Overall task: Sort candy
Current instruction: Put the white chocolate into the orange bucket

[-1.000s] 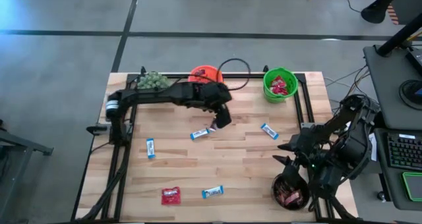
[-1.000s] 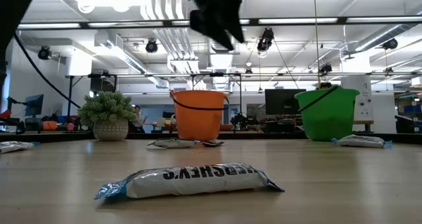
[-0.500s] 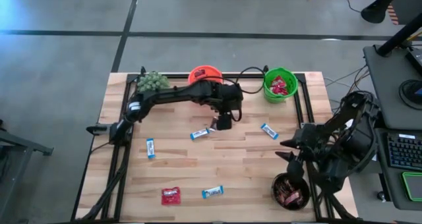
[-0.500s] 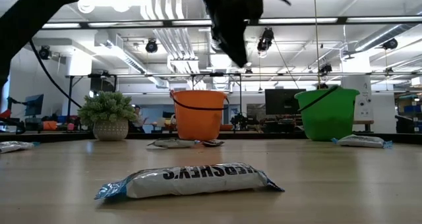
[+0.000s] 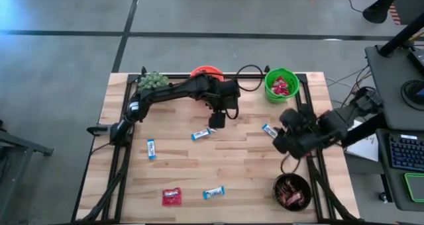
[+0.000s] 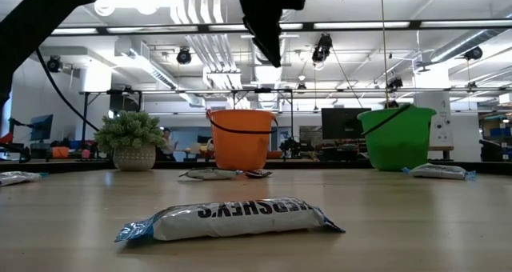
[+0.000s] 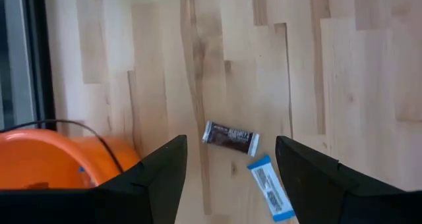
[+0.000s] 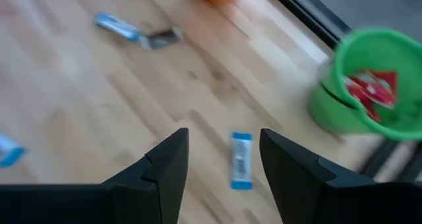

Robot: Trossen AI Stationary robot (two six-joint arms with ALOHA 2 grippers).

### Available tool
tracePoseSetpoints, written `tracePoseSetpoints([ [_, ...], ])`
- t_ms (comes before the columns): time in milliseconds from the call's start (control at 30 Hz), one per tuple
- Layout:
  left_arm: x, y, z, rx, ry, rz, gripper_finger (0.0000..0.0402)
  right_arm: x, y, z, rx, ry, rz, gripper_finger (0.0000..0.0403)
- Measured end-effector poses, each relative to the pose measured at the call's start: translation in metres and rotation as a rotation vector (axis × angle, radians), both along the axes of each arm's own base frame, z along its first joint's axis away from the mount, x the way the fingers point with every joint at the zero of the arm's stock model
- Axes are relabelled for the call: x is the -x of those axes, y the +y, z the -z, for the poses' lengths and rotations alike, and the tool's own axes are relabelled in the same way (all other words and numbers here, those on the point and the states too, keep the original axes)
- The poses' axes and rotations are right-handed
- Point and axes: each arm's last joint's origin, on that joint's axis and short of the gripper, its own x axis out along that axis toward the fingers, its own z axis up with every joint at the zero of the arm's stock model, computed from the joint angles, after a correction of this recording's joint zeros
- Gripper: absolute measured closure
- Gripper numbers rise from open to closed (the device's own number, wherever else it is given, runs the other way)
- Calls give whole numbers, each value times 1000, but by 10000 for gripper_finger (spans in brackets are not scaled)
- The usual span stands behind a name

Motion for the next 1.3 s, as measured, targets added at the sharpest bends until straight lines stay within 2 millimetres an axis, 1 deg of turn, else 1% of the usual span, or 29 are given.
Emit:
tracePoseSetpoints([
  [133, 10, -1, -7, -6, 26, 23, 188, 12, -23, 16, -30, 31, 81, 225],
  [300, 23, 0, -17, -9, 50, 33, 188, 23, -41, 38, -110, 18, 116, 225],
  [433, 31, 4, -22, -5, 79, 26, 188, 26, -53, 58, -156, 29, 154, 225],
  [600, 43, 9, -29, 3, 114, 9, 188, 24, -66, 81, -224, 96, 185, 225],
  [767, 54, 12, -43, 27, 70, 30, 188, 17, -74, 92, -260, 128, 193, 225],
  [933, 65, 15, -55, 18, 39, 36, 188, 9, -82, 97, -281, 114, 206, 225],
  [1100, 82, 14, -75, -4, -14, 50, 195, 4, -86, 102, -307, 155, 200, 225],
  [1300, 100, 15, -93, -17, -67, 37, 204, -3, -92, 110, -353, 221, 188, 225],
])
